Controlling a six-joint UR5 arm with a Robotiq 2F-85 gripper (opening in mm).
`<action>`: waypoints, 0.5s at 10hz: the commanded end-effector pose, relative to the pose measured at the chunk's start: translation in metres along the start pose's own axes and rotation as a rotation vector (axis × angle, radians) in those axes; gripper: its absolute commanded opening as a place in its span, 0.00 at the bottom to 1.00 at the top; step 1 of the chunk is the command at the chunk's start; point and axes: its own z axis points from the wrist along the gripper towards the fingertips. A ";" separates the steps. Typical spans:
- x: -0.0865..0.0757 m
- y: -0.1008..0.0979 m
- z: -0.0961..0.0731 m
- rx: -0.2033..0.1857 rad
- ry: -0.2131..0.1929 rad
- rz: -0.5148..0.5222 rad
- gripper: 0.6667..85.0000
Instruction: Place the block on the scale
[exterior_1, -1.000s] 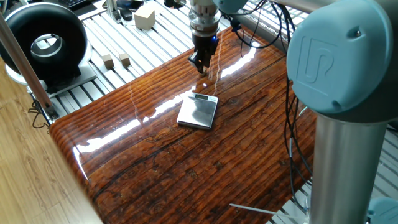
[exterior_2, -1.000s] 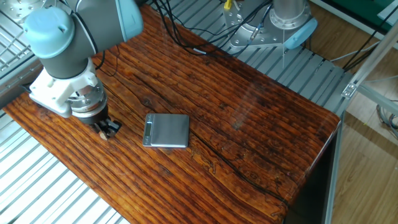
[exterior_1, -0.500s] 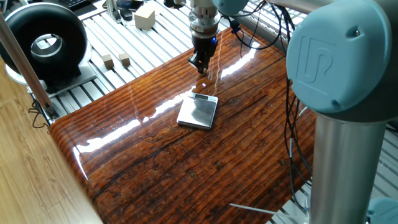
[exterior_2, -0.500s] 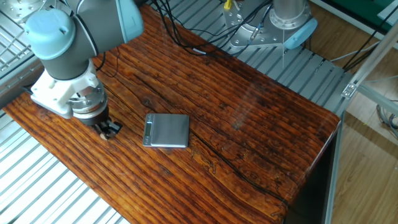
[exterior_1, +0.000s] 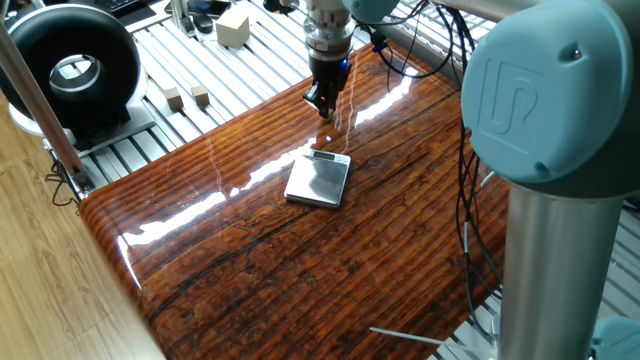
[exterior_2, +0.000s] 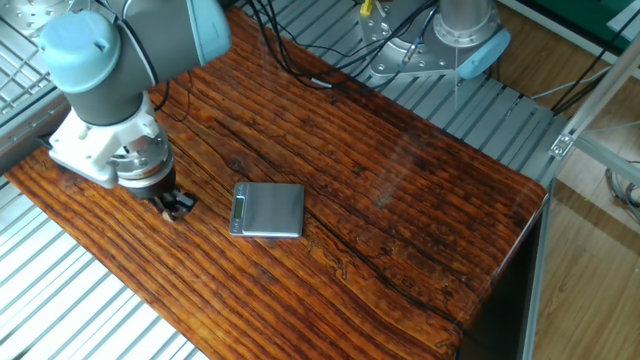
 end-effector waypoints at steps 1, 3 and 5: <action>0.013 0.023 -0.022 -0.046 0.003 0.023 0.06; 0.029 0.050 -0.033 -0.053 0.001 0.056 0.06; 0.048 0.076 -0.040 -0.036 -0.001 0.086 0.06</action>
